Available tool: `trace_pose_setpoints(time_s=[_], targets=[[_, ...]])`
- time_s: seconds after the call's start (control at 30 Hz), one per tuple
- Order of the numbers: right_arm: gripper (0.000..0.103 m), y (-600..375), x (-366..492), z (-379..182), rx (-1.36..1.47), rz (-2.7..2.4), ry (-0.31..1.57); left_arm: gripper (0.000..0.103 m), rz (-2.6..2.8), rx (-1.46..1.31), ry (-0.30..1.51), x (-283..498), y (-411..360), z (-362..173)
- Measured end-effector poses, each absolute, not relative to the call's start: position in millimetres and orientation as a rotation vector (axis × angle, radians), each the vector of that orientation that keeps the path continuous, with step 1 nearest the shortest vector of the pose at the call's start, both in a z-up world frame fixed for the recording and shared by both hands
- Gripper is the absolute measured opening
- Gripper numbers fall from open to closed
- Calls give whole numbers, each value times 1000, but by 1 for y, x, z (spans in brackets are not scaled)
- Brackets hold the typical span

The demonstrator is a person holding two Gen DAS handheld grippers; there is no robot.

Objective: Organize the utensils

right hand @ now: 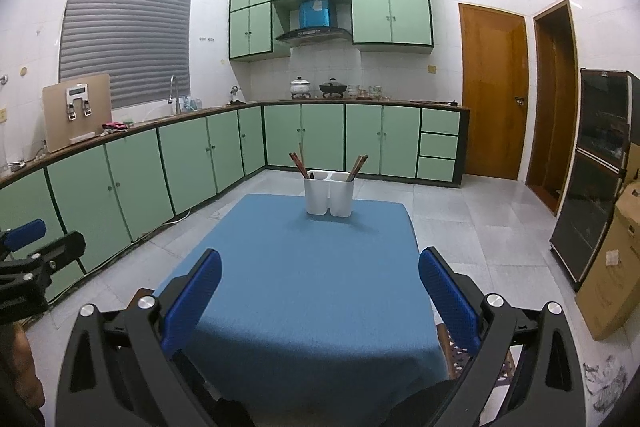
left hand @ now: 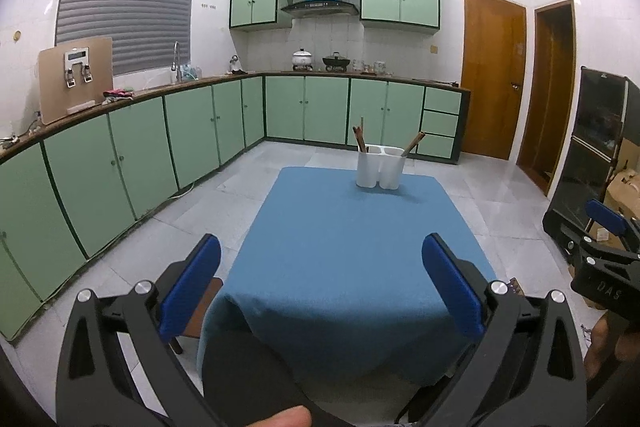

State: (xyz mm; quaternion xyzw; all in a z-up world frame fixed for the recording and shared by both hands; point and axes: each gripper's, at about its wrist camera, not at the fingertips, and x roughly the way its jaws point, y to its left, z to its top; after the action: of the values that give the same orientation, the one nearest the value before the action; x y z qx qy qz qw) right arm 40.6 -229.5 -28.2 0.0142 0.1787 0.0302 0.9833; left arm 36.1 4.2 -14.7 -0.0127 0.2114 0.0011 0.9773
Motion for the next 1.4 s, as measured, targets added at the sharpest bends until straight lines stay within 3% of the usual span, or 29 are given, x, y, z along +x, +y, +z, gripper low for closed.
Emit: trace_pose_setpoints(time_s=[1.4], targets=[[97, -227, 6, -25, 38, 55, 311, 98, 44, -53, 386, 6, 3, -6]])
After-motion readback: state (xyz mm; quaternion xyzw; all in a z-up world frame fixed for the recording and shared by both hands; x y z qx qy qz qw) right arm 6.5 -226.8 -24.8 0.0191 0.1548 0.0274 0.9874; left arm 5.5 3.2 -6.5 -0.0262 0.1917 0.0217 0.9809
